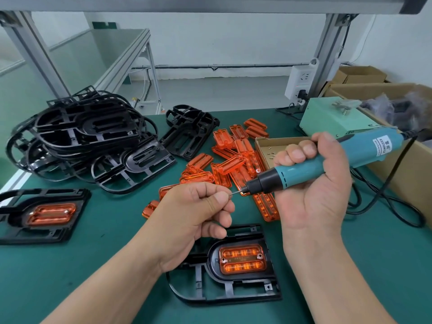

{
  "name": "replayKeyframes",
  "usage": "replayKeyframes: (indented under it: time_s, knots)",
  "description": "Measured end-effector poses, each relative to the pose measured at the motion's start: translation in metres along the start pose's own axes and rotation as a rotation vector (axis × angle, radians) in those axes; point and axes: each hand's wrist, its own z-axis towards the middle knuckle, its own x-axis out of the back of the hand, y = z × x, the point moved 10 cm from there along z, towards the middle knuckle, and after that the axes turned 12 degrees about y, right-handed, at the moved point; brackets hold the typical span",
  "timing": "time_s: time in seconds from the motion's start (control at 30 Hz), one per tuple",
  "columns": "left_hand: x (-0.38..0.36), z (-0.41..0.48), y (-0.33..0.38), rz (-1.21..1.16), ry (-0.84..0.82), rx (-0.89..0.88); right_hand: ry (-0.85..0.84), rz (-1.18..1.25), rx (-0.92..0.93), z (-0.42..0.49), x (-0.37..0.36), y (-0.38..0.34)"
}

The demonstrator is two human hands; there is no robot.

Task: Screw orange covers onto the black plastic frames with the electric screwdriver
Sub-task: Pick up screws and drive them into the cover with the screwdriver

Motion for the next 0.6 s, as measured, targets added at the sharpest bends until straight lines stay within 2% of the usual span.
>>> replayKeyframes:
  time_s: [0.3,0.4,0.6]
  knots:
    - [0.001,0.002,-0.002,0.002,0.017,-0.029,-0.015,-0.04,0.02,-0.003,0.003,-0.001]
    - [0.007,0.003,0.002,0.046,0.095,-0.122,0.001,-0.068,0.049,-0.006,0.005,0.0]
    - [0.01,-0.001,0.009,0.15,0.208,-0.286,0.138,-0.039,0.038,-0.006,0.023,0.004]
